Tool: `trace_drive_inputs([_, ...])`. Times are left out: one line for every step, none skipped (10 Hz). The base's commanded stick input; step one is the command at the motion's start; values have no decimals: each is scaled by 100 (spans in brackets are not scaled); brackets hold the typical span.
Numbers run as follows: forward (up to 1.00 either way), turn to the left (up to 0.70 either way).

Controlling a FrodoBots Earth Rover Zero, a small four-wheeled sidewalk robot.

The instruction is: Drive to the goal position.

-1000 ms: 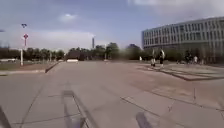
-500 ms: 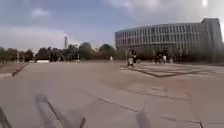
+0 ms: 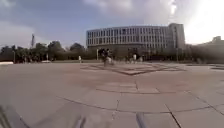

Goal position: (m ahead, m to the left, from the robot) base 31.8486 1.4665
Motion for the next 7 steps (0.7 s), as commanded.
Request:
trace_drive_inputs([100, 0])
trace_drive_inputs([100, 0])
trace_drive_inputs([100, 0])
trace_drive_inputs([100, 0])
trace_drive_inputs([100, 0])
trace_drive_inputs([100, 0])
trace_drive_inputs([100, 0])
